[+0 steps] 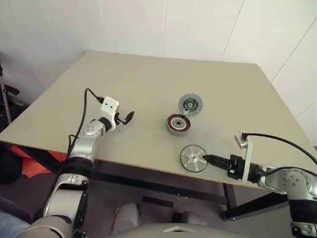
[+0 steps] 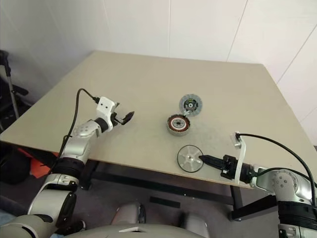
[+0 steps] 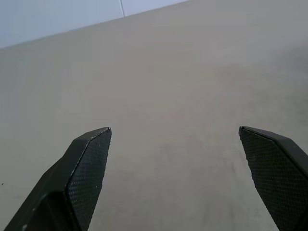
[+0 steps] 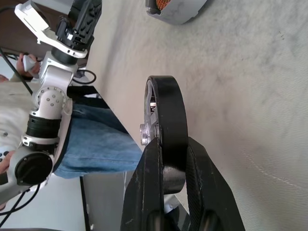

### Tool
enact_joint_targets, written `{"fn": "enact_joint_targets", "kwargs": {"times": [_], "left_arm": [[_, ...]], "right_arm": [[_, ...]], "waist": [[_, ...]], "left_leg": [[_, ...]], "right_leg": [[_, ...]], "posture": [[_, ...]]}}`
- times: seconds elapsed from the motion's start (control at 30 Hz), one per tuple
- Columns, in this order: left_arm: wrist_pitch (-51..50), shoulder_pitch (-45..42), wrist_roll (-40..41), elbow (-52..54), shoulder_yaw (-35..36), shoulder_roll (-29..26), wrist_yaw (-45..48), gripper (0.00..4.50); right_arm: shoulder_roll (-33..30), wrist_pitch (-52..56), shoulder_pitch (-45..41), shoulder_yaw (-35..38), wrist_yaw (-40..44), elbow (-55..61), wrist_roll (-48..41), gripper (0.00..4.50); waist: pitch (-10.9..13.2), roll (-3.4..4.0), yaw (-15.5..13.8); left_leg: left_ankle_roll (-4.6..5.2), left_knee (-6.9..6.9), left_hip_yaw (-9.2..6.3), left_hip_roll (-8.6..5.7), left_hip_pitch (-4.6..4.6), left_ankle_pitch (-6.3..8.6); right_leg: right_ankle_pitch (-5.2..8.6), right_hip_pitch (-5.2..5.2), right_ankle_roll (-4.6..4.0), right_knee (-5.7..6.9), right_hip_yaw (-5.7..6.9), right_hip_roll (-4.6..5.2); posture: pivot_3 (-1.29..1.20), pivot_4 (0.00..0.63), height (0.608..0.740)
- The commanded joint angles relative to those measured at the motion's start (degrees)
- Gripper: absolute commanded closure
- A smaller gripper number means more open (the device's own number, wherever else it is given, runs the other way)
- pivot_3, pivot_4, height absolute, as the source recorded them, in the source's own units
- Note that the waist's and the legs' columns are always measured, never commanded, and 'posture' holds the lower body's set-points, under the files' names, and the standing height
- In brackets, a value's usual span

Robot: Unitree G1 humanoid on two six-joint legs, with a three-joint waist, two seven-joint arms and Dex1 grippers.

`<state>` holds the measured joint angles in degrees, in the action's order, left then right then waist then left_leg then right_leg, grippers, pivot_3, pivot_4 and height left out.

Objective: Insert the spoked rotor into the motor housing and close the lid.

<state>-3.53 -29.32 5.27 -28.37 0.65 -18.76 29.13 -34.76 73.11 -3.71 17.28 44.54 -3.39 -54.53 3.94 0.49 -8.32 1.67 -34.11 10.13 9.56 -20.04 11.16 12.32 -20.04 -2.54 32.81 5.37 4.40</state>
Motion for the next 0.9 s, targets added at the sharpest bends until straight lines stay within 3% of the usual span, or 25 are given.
{"fn": "enact_joint_targets", "kwargs": {"times": [0.03,0.3,0.43,0.63,0.9], "left_arm": [[1.0,-1.6,-0.1,1.2,0.6,-0.3,-0.5,0.0],[0.9,-1.5,-0.2,1.5,0.4,-0.2,-0.5,0.0],[0.9,-1.5,-0.3,1.4,0.4,-0.3,-0.5,0.0],[0.9,-1.0,-0.6,2.2,0.0,0.0,-1.0,0.0],[0.4,0.6,-0.5,4.3,0.3,-0.8,-1.3,0.0]], "right_arm": [[1.5,-0.5,-5.1,3.2,-3.0,-3.2,-0.5,4.19],[7.2,6.6,-19.4,12.7,-10.9,-8.1,-10.0,4.19],[9.2,9.2,-22.9,13.3,-13.8,-8.3,-12.0,4.19],[14.5,5.5,-26.9,10.0,-19.4,-13.3,-6.3,4.19],[15.1,-1.9,-27.7,6.0,-17.8,-21.1,1.9,4.19]], "waist": [[0.0,0.0,0.5],[0.0,0.09,1.1],[0.0,0.17,0.7],[0.0,0.18,0.1],[0.0,0.18,-0.3]], "left_leg": [[0.0,0.0,0.0,0.0,0.01,0.0],[-0.05,0.15,0.02,0.0,-0.11,-0.02],[-0.43,0.22,0.02,-0.01,-0.68,-0.05],[-0.64,-0.08,0.0,0.05,-1.94,-0.12],[-0.79,-0.08,0.01,0.07,-1.71,-0.19]], "right_leg": [[0.0,-0.01,0.0,0.0,0.0,0.01],[-0.05,-0.4,-0.05,0.34,-0.01,0.01],[-0.23,-1.23,-0.81,1.13,-0.08,0.0],[0.06,-2.76,-1.2,2.09,-0.07,0.0],[0.1,-2.56,-1.11,2.06,-0.07,0.01]], "posture": [[0.0,0.0,0.74],[0.0,0.0,0.74],[0.0,0.0,0.74],[0.0,0.0,0.74],[0.0,0.0,0.74]]}}
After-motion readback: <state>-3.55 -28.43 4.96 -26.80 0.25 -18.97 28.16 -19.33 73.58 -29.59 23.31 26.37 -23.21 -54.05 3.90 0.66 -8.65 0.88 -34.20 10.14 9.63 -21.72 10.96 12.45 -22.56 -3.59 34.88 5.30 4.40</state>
